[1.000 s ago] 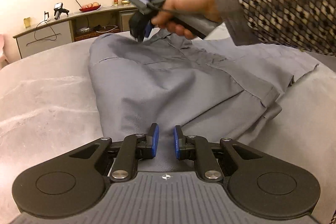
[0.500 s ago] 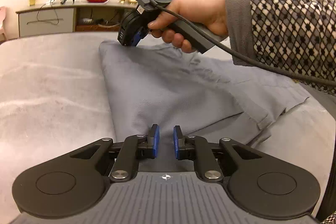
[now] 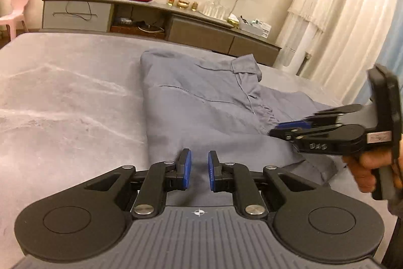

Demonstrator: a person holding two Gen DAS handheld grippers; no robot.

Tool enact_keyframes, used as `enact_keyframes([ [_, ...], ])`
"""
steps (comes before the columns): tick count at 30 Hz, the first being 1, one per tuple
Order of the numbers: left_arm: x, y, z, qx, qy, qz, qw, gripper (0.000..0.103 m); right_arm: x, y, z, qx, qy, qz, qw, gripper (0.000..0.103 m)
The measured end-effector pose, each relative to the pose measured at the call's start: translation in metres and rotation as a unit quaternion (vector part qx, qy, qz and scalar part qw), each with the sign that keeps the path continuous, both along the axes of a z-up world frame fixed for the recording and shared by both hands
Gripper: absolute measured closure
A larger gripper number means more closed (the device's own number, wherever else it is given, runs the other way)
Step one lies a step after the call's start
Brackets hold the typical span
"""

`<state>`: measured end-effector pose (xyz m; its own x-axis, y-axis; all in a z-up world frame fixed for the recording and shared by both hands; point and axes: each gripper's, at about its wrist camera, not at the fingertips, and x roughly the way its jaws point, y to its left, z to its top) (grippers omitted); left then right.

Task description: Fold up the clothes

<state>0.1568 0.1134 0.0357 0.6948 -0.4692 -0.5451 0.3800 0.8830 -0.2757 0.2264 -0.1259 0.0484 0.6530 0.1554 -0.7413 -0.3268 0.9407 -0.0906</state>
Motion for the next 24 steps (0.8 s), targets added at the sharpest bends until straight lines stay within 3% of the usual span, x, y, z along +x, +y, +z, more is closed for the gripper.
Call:
enact_keyframes([
  [3, -0.004, 0.011, 0.000, -0.018, -0.012, 0.001, 0.9998, 0.088, -0.030, 0.005, 0.020, 0.044, -0.026, -0.026, 0.998, 0.080],
  [6, 0.011, 0.013, -0.018, 0.009, 0.026, 0.004, 0.9996, 0.088, -0.058, 0.011, 0.012, 0.043, -0.011, 0.002, 0.999, 0.082],
  [10, 0.003, 0.004, -0.017, 0.059, 0.019, -0.002, 0.9981, 0.088, -0.071, 0.007, -0.010, 0.047, -0.025, -0.001, 0.999, 0.075],
  [17, -0.006, -0.011, -0.012, 0.132, 0.020, 0.013, 0.9909, 0.088, -0.060, 0.006, -0.010, 0.050, -0.009, -0.006, 0.999, 0.073],
  [20, -0.021, -0.018, -0.002, 0.151, -0.003, 0.005, 0.9886, 0.088, -0.069, -0.009, -0.003, 0.073, 0.014, -0.014, 0.997, 0.071],
  [24, -0.055, -0.042, 0.029, 0.116, -0.067, -0.049, 0.9897, 0.088, -0.101, -0.053, 0.022, 0.106, 0.002, -0.040, 0.994, 0.068],
])
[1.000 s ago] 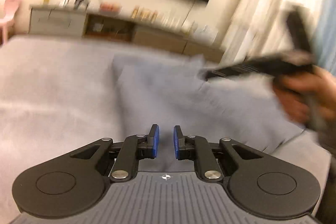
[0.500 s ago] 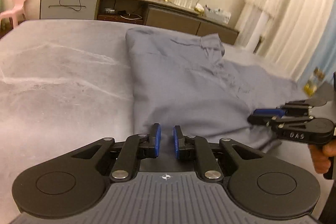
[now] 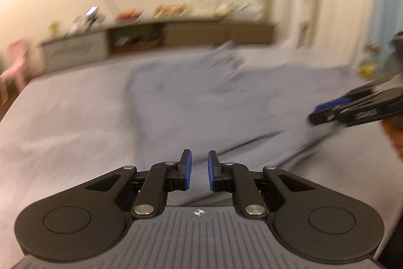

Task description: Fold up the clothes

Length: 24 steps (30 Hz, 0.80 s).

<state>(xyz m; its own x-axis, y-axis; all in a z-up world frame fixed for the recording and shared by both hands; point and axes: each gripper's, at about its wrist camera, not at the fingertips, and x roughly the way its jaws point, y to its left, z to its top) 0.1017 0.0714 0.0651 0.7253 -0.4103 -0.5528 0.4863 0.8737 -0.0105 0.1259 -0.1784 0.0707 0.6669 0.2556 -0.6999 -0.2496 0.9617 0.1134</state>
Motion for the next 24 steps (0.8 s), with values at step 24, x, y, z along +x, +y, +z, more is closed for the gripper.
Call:
enact_keyframes([
  [24, 0.100, -0.155, -0.062, 0.102, 0.052, 0.106, 0.9877, 0.084, 0.059, -0.267, -0.050, -0.045, 0.015, -0.169, 0.984, 0.045],
])
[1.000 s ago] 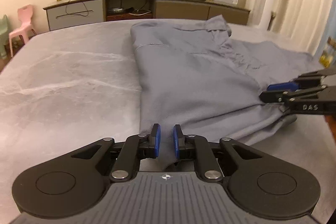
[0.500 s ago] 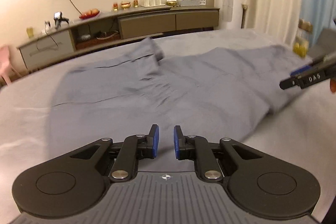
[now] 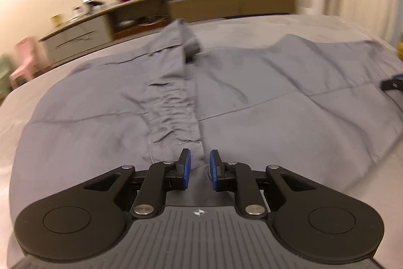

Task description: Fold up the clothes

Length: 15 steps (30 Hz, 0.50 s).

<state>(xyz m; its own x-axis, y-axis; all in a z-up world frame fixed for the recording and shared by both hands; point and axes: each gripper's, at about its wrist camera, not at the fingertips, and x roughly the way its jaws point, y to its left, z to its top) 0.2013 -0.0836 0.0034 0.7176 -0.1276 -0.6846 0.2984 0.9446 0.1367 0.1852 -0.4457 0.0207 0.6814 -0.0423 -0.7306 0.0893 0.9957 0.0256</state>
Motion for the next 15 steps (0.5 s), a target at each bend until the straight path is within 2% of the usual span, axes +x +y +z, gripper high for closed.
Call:
enact_keyframes([
  [7, 0.015, 0.037, 0.011, 0.033, 0.003, 0.114, 0.9929, 0.084, 0.033, 0.046, 0.006, 0.007, -0.010, 0.105, 0.994, 0.047],
  [9, 0.017, 0.040, 0.018, 0.035, 0.012, 0.134, 0.9903, 0.085, 0.024, 0.041, 0.015, 0.006, -0.020, 0.092, 0.996, 0.047],
  [10, 0.015, 0.040, 0.025, 0.020, 0.016, 0.137, 0.9902, 0.085, 0.018, 0.034, 0.020, 0.006, -0.029, 0.078, 0.997, 0.044],
  [12, 0.003, 0.034, 0.046, -0.050, 0.017, 0.121, 0.9912, 0.085, -0.003, 0.005, 0.030, 0.006, -0.055, 0.020, 0.998, 0.034],
  [15, -0.012, -0.004, 0.077, -0.123, 0.006, 0.060, 0.9906, 0.083, -0.034, -0.039, 0.035, 0.004, -0.075, -0.062, 0.995, 0.029],
])
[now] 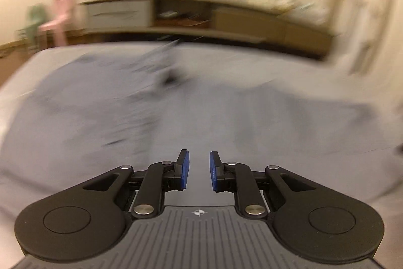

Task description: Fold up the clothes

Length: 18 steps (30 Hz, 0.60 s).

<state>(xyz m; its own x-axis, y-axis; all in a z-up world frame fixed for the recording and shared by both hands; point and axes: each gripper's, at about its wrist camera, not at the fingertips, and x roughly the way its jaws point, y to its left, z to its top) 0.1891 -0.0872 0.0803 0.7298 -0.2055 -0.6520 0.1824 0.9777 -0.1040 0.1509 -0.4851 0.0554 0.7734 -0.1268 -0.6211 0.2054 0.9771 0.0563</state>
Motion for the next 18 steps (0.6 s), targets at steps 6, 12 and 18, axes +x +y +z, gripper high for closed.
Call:
enact_keyframes([
  [6, 0.002, -0.125, 0.031, -0.053, 0.008, -0.134, 0.9896, 0.058, -0.015, -0.016, -0.020, 0.020, 0.066, -0.053, 0.996, 0.031],
  [12, 0.021, -0.232, 0.033, -0.059, 0.052, -0.234, 0.9691, 0.035, -0.018, 0.010, -0.022, 0.009, 0.057, -0.041, 0.997, 0.079],
  [18, 0.041, -0.302, 0.017, -0.021, 0.079, -0.280, 0.9564, 0.031, -0.017, 0.033, -0.016, -0.036, 0.027, -0.014, 0.999, 0.089],
])
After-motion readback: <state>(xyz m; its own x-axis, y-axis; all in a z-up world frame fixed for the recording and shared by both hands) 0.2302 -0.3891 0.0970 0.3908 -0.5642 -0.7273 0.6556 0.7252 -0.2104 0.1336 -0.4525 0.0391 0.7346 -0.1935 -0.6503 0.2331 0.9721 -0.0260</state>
